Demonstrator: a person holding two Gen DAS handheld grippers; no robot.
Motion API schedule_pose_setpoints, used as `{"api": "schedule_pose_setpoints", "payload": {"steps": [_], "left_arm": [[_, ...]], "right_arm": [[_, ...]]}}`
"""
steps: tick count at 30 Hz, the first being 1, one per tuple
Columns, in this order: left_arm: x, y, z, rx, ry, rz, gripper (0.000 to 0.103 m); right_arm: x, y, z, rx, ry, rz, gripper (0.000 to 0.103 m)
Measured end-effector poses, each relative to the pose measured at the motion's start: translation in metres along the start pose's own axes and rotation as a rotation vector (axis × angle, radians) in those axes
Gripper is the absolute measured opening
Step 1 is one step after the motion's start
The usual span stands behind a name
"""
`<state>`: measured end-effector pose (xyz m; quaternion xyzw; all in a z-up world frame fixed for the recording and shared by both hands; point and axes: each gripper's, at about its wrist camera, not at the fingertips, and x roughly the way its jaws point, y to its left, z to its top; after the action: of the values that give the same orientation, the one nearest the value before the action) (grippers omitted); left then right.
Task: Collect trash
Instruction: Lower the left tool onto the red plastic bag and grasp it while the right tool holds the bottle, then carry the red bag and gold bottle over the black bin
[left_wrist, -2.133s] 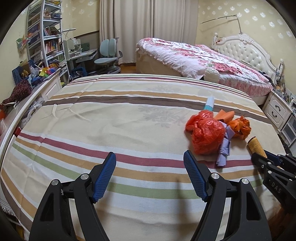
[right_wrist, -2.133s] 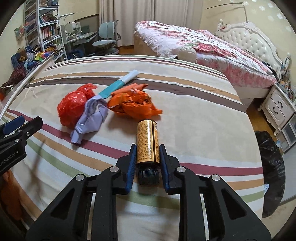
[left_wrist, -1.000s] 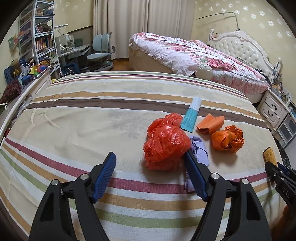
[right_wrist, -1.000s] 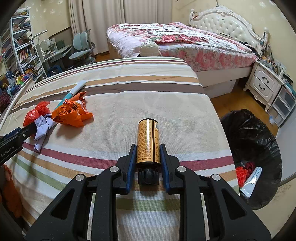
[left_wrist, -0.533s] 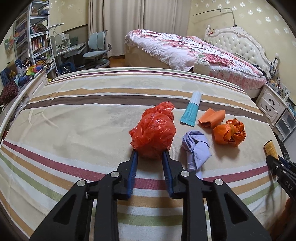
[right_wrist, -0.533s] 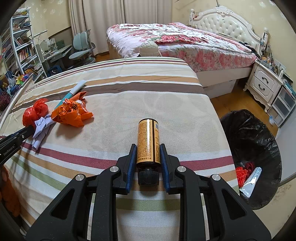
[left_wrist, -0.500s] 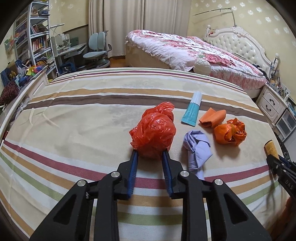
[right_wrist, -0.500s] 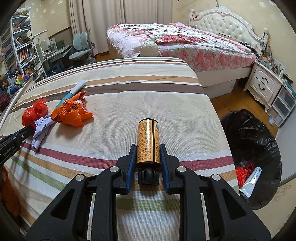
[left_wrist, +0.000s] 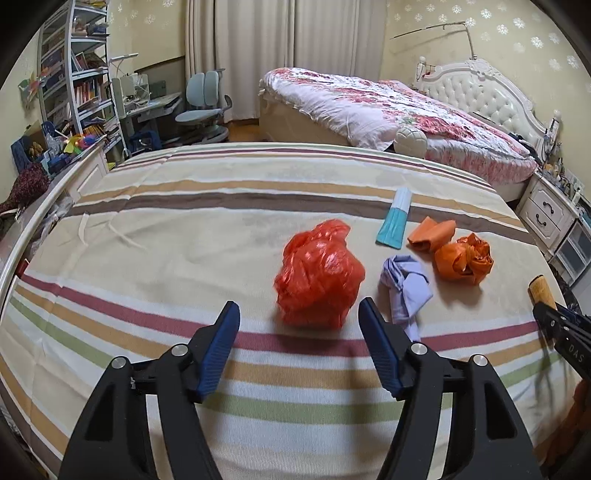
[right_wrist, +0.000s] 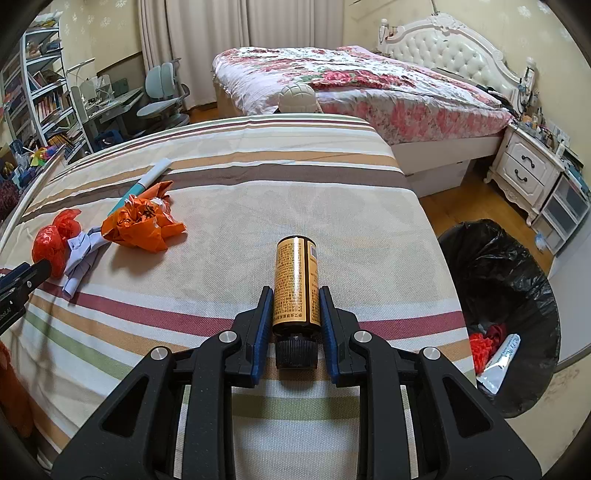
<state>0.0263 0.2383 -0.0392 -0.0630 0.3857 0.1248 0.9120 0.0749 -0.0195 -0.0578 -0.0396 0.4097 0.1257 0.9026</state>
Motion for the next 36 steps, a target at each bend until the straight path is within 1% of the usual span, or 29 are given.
{"api": "schedule_pose_setpoints", "payload": {"steps": [1, 5, 6, 8, 9, 11, 16, 21, 25, 30, 36], "left_arm": [[0.003, -0.002, 0.002, 0.008, 0.001, 0.002, 0.069], [0.013, -0.004, 0.01, 0.022, 0.011, 0.002, 0.069], [0.015, -0.004, 0.012, 0.024, 0.008, 0.0, 0.067], [0.016, -0.005, 0.013, 0.034, 0.008, 0.004, 0.05], [0.019, -0.005, 0.012, 0.037, 0.018, 0.001, 0.045], [0.021, -0.004, 0.011, 0.033, 0.026, -0.005, 0.041], [0.015, -0.003, 0.008, 0.035, 0.012, -0.009, 0.039], [0.004, -0.004, 0.005, 0.028, -0.021, -0.001, 0.038], [-0.008, -0.009, -0.003, 0.027, -0.028, -0.014, 0.038], [-0.028, -0.024, -0.007, 0.034, -0.059, -0.054, 0.038], [-0.047, -0.058, -0.003, 0.082, -0.103, -0.121, 0.038]], "right_arm": [[0.0, 0.0, 0.0, -0.001, 0.0, -0.002, 0.024], [-0.001, 0.0, 0.0, -0.001, 0.0, -0.001, 0.024], [-0.001, 0.0, 0.0, -0.001, 0.0, -0.001, 0.024], [-0.001, 0.0, 0.0, -0.001, 0.0, -0.002, 0.024], [-0.001, 0.0, 0.0, -0.001, -0.001, -0.002, 0.024], [-0.001, 0.0, 0.0, -0.001, -0.001, -0.003, 0.024], [-0.001, 0.0, 0.0, -0.001, -0.002, -0.002, 0.024], [-0.002, 0.0, 0.001, 0.001, -0.003, -0.002, 0.023], [-0.005, -0.001, 0.0, 0.013, -0.009, 0.013, 0.023], [-0.014, -0.005, -0.004, 0.029, -0.022, 0.029, 0.023], [-0.03, -0.02, -0.011, 0.053, -0.045, 0.007, 0.023]]}}
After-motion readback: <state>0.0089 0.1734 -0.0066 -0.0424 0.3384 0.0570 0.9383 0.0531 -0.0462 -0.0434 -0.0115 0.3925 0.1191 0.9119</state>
